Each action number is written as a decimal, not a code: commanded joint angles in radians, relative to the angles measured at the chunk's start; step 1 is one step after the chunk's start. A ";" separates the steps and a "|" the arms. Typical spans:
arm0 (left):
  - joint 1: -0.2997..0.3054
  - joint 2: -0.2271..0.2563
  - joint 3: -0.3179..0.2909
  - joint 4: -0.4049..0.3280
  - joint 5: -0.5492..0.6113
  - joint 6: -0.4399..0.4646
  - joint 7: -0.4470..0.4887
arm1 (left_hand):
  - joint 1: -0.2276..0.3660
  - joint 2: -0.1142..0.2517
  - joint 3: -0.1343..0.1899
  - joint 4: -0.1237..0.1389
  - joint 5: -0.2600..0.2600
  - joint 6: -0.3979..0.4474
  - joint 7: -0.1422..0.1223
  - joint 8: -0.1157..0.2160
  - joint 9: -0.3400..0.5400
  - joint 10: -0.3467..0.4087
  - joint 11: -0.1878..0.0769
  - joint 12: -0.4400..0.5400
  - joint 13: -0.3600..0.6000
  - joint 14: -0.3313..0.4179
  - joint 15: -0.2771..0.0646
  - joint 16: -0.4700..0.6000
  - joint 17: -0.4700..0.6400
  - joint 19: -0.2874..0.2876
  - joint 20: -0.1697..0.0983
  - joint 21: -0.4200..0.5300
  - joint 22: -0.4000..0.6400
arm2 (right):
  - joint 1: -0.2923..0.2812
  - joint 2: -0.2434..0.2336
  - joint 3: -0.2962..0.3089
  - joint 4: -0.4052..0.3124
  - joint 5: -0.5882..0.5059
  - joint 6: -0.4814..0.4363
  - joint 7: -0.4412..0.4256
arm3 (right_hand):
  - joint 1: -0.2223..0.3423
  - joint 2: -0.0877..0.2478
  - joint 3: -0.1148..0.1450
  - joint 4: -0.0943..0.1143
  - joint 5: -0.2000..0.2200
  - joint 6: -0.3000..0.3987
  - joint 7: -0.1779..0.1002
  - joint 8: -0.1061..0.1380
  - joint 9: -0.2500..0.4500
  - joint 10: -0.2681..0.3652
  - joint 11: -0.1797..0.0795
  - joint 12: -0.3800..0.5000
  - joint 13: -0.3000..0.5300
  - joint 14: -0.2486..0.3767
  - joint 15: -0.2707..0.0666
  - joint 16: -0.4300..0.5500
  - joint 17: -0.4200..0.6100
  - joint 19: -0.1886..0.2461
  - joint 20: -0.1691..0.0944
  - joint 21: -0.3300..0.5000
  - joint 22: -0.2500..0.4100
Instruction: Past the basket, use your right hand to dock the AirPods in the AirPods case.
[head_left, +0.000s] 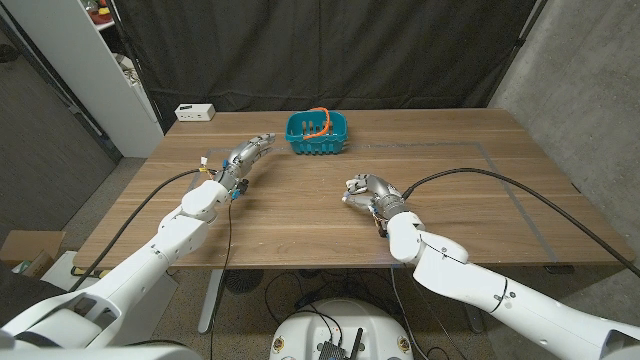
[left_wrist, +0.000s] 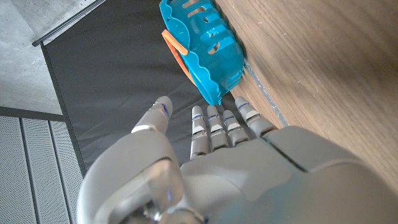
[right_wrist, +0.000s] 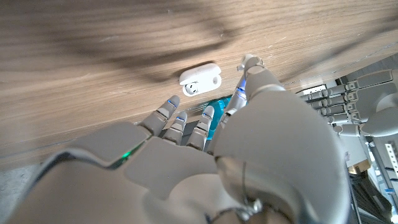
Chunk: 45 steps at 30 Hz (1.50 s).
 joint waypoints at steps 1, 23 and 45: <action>0.005 0.004 -0.004 -0.011 0.003 0.004 0.010 | -0.010 -0.003 -0.004 -0.002 0.000 -0.003 -0.002 -0.002 0.001 -0.005 0.000 -0.004 0.004 -0.001 0.001 -0.001 0.002 -0.003 0.002 -0.005 0.004 | 0.007 -0.088 0.091 0.057 0.068 0.172 0.123 | -0.002 0.007 -0.006 0.000 0.002 0.004 -0.019 -0.002 0.005 -0.015 -0.002 -0.008 0.002 -0.014 -0.098 -0.008 0.000 0.012 -0.004 0.003 0.003; 0.014 0.004 -0.008 -0.017 0.002 0.013 0.027 | -0.015 -0.006 -0.008 -0.002 0.000 -0.003 -0.004 -0.002 0.001 -0.003 -0.002 -0.002 0.005 0.000 0.001 0.001 0.002 -0.002 0.003 -0.004 0.004 | 0.103 -0.080 0.087 0.245 -0.027 0.434 0.260 | 0.003 0.020 -0.011 -0.012 0.008 0.018 -0.041 -0.003 0.009 -0.014 -0.027 -0.002 0.001 0.011 -0.124 0.002 0.000 0.037 -0.023 0.004 0.003; 0.008 0.001 -0.007 -0.006 0.000 0.023 0.029 | -0.020 -0.006 -0.011 -0.004 0.000 0.000 -0.010 0.000 0.001 -0.002 -0.005 0.000 0.007 -0.001 -0.003 0.002 0.002 -0.003 0.000 -0.004 0.004 | 0.209 -0.086 0.085 0.264 -0.065 0.433 0.498 | 0.010 0.057 -0.009 -0.011 0.004 0.004 -0.042 -0.015 0.013 -0.023 -0.034 -0.003 0.002 0.023 -0.141 0.005 0.003 0.032 -0.025 -0.002 0.004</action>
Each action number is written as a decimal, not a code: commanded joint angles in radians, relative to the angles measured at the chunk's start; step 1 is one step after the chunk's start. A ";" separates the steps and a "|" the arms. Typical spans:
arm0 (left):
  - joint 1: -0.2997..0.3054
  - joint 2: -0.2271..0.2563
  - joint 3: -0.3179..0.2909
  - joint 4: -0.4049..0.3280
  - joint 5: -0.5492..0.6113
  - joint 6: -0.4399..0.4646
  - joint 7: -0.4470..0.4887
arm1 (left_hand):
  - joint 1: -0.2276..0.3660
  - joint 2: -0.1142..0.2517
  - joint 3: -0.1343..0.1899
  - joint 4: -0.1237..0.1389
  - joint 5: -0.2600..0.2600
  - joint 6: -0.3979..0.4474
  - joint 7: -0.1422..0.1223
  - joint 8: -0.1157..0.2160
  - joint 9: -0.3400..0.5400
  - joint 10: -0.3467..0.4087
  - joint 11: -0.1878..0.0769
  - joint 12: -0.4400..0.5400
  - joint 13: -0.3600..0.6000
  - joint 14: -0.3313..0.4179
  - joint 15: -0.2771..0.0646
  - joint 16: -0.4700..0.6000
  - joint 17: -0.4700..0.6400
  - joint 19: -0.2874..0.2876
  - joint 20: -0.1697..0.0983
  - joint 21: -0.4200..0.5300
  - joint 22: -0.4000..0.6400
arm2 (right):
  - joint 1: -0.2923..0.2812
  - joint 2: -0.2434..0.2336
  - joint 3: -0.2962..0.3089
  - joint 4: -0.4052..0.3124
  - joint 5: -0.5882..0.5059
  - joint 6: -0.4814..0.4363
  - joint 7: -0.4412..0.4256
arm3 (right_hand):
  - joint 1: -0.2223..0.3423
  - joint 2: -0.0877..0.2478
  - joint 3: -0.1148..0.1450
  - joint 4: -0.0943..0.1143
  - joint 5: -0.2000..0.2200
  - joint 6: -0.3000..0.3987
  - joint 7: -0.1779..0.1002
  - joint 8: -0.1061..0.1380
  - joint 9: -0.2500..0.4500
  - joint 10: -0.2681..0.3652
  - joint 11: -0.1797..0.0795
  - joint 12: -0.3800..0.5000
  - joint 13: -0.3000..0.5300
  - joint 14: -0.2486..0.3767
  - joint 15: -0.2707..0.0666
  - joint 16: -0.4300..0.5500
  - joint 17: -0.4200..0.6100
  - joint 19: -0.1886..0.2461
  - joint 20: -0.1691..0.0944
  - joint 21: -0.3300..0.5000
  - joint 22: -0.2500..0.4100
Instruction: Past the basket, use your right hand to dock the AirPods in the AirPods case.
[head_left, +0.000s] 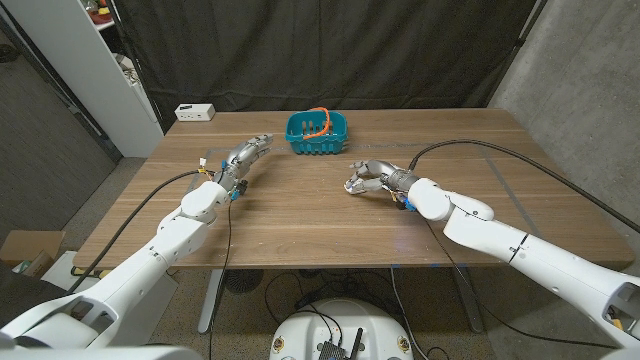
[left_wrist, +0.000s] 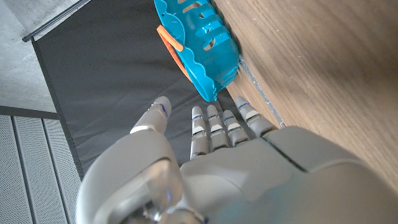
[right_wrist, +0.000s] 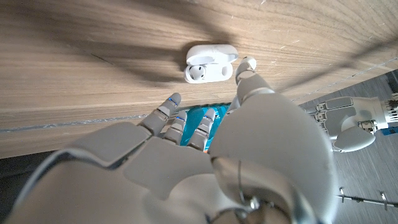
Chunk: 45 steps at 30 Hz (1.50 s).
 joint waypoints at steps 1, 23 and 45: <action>-0.011 -0.006 0.002 0.020 -0.004 0.000 -0.009 | -0.006 -0.001 -0.003 -0.002 0.001 0.005 -0.005 0.000 0.003 -0.003 -0.005 0.000 0.002 -0.001 -0.003 0.002 0.002 -0.003 0.001 -0.004 0.004 | 0.042 -0.008 0.005 -0.007 -0.014 -0.020 0.113 | -0.002 0.018 0.001 0.001 0.004 -0.008 0.001 -0.005 0.005 -0.001 -0.004 0.004 0.002 0.011 -0.136 0.006 0.003 -0.005 0.000 -0.002 0.001; -0.011 -0.003 0.001 0.004 0.000 0.006 0.002 | -0.007 -0.006 -0.008 -0.008 0.002 0.002 -0.007 -0.002 0.002 -0.002 -0.008 0.001 0.003 0.001 -0.005 0.002 0.001 -0.003 0.000 -0.004 0.004 | 0.031 -0.032 0.044 -0.111 0.069 -0.157 0.184 | -0.021 0.005 -0.023 -0.007 -0.005 -0.074 0.001 -0.038 0.003 -0.020 0.020 0.003 0.003 0.009 -0.112 0.002 0.003 -0.013 0.032 -0.002 0.001; -0.025 -0.018 0.014 0.031 -0.001 0.022 -0.003 | -0.003 -0.005 -0.009 -0.013 0.004 0.006 -0.009 0.000 0.001 -0.002 -0.009 0.002 0.003 0.002 -0.007 0.002 0.001 -0.001 0.001 -0.003 0.003 | -0.177 0.127 -0.020 -0.209 -0.102 -0.437 -0.255 | -0.147 -0.099 -0.108 0.017 0.008 -0.073 0.071 -0.006 0.039 0.041 0.101 0.030 0.008 0.059 -0.054 0.014 0.006 0.036 0.078 0.004 0.002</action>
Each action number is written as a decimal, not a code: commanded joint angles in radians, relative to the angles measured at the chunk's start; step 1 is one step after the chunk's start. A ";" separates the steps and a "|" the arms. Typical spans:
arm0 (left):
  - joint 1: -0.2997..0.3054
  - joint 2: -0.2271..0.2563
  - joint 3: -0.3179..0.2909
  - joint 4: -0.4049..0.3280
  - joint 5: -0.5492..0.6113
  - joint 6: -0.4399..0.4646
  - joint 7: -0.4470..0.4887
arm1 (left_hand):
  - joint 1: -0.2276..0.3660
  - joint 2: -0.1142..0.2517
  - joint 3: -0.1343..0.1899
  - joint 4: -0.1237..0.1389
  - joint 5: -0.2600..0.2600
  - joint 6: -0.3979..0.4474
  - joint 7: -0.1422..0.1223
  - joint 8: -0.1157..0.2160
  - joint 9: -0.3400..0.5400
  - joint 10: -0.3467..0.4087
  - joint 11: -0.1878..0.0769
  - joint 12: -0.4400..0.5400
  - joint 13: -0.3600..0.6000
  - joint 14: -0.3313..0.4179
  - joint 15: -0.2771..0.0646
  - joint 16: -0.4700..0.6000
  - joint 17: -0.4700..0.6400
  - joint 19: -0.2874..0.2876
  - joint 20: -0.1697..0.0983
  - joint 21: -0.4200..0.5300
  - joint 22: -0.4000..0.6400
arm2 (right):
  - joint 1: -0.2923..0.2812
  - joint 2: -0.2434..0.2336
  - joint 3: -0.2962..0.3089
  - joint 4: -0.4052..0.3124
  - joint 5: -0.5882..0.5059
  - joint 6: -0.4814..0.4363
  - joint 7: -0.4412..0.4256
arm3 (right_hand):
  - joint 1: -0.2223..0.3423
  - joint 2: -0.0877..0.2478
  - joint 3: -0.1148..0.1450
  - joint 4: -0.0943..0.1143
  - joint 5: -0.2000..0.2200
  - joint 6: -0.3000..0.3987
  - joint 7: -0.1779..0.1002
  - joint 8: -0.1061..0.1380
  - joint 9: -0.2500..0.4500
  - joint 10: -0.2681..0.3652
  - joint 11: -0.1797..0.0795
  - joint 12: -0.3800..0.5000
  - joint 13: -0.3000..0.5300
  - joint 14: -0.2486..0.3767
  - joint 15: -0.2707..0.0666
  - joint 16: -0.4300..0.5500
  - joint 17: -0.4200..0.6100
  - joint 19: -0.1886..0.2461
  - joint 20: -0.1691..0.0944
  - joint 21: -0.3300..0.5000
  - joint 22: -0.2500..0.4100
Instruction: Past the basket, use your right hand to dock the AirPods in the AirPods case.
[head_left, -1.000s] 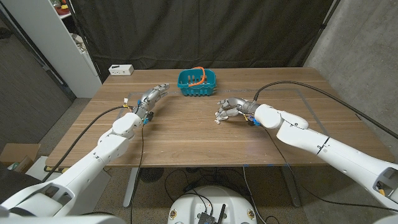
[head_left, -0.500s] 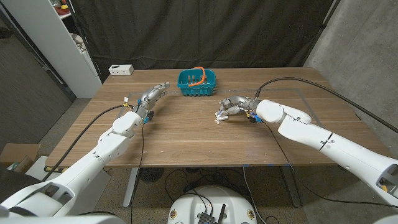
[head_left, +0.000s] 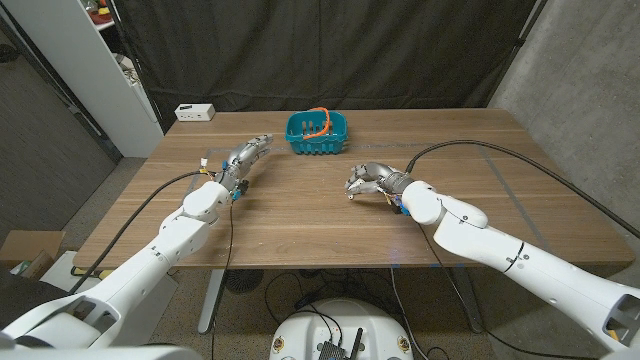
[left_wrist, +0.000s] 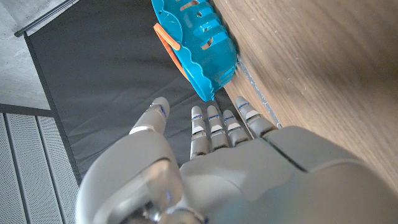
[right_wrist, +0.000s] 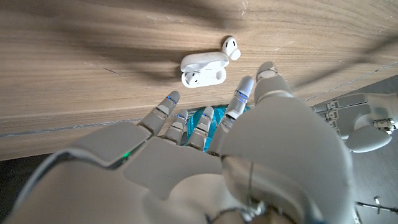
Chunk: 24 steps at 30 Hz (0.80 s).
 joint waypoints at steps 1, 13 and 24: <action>-0.026 -0.008 0.014 0.037 0.001 0.001 -0.027 | 0.002 0.001 -0.001 -0.005 0.004 0.001 -0.004 0.000 0.001 0.003 -0.003 0.002 0.004 0.001 -0.007 0.002 0.001 -0.001 0.001 -0.003 0.003 | -0.089 0.082 -0.017 -0.038 -0.054 -0.161 -0.204 | -0.020 -0.008 -0.010 0.007 0.008 0.020 0.018 0.018 0.012 0.027 0.013 0.010 0.003 0.026 -0.056 0.007 0.004 0.017 0.006 0.005 0.002; -0.063 -0.014 0.026 0.090 0.020 -0.022 -0.048 | 0.004 0.001 -0.002 -0.007 0.005 0.008 -0.003 0.002 0.001 0.011 -0.008 0.005 0.004 0.004 -0.010 0.003 0.001 -0.001 -0.003 -0.003 0.003 | -0.120 0.134 -0.031 -0.034 -0.049 -0.248 -0.324 | -0.042 -0.029 -0.023 0.005 0.013 0.063 0.046 0.044 0.030 0.065 0.031 0.018 0.004 0.064 -0.055 0.014 0.004 0.036 0.017 0.006 0.002; -0.096 -0.044 0.037 0.174 0.027 -0.083 -0.079 | 0.007 0.001 -0.002 -0.008 0.006 0.015 -0.006 0.004 0.001 0.018 -0.007 0.008 0.004 0.010 -0.013 0.005 0.001 0.001 -0.003 -0.003 0.003 | -0.137 0.163 -0.038 0.082 -0.023 -0.114 -0.432 | 0.047 -0.029 0.009 -0.038 0.034 -0.016 0.014 0.017 0.040 0.057 0.009 0.006 0.004 0.068 -0.075 0.003 0.002 0.041 -0.007 0.001 0.002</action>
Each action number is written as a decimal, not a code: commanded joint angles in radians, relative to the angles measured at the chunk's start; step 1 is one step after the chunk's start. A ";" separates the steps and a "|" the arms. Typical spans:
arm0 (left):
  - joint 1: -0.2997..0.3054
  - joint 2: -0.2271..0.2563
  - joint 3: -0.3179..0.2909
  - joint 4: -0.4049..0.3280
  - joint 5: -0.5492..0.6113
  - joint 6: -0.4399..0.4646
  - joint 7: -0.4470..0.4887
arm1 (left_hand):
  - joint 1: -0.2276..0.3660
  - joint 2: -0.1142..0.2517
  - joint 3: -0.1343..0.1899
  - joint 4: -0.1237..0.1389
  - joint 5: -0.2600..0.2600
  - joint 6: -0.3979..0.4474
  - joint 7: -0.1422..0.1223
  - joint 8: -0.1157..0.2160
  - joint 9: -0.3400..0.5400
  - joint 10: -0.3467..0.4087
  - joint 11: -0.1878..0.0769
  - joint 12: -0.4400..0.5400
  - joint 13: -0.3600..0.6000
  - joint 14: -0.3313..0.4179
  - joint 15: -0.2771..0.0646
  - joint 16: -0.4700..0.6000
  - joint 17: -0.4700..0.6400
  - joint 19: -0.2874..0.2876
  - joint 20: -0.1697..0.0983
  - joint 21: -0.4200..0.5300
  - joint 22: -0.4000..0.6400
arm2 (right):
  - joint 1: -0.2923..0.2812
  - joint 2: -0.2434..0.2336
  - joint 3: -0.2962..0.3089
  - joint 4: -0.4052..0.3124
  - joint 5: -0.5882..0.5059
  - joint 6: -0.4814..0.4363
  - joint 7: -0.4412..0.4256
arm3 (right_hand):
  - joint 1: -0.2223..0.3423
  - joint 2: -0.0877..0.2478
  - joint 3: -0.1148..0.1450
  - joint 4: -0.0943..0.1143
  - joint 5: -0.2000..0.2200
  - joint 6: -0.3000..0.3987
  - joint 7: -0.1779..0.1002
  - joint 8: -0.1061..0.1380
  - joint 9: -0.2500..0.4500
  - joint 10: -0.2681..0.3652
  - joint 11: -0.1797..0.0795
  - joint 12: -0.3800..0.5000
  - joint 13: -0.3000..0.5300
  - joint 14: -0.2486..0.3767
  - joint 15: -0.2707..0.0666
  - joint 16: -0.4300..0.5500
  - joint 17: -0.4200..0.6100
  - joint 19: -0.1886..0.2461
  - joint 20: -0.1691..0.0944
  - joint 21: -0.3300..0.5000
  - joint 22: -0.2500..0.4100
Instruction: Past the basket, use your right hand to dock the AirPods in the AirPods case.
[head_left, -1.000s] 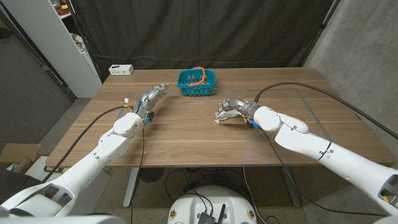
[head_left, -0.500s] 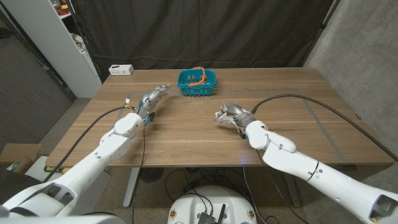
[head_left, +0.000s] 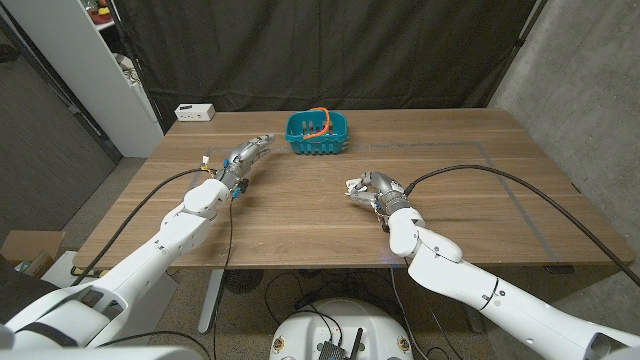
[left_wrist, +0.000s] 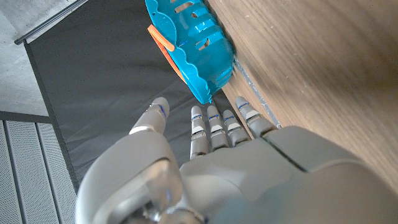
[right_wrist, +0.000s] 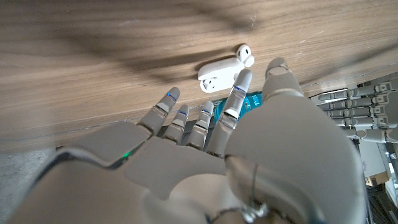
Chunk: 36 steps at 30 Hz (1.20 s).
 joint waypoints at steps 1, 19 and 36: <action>-0.033 -0.025 0.012 0.073 0.010 -0.050 -0.025 | 0.007 0.001 0.001 -0.006 0.006 0.010 0.001 0.004 0.001 0.009 0.000 0.008 0.004 0.007 -0.010 0.005 0.001 0.001 -0.004 -0.003 0.003 | -0.028 0.038 -0.005 0.099 0.022 0.102 -0.130 | 0.036 0.005 0.012 -0.012 0.012 -0.020 -0.016 -0.010 0.003 0.002 -0.023 -0.004 0.004 0.012 -0.074 -0.004 0.002 0.004 -0.017 0.001 0.002; -0.058 -0.038 0.019 0.095 0.020 -0.058 -0.018 | 0.010 0.000 -0.001 -0.007 0.007 0.019 -0.002 0.006 0.001 0.016 -0.002 0.010 0.004 0.014 -0.012 0.005 0.001 0.003 -0.003 -0.002 0.003 | -0.015 0.082 0.004 0.213 0.022 0.233 -0.210 | 0.081 0.010 0.029 -0.014 0.018 -0.016 -0.022 -0.014 -0.003 0.018 -0.037 -0.002 0.006 0.032 -0.092 -0.003 0.001 0.007 -0.030 0.000 0.002; -0.085 -0.053 0.026 0.148 0.009 -0.063 -0.051 | 0.011 0.000 -0.002 -0.008 0.007 0.020 -0.002 0.004 0.001 0.019 -0.002 0.011 0.005 0.015 -0.011 0.004 0.001 0.003 -0.002 -0.003 0.004 | -0.028 0.097 0.012 0.200 0.035 0.239 -0.221 | 0.083 0.033 0.036 0.002 0.015 0.089 -0.011 0.026 0.000 0.055 -0.050 0.005 0.009 0.055 -0.100 0.001 0.004 0.006 -0.030 -0.001 0.002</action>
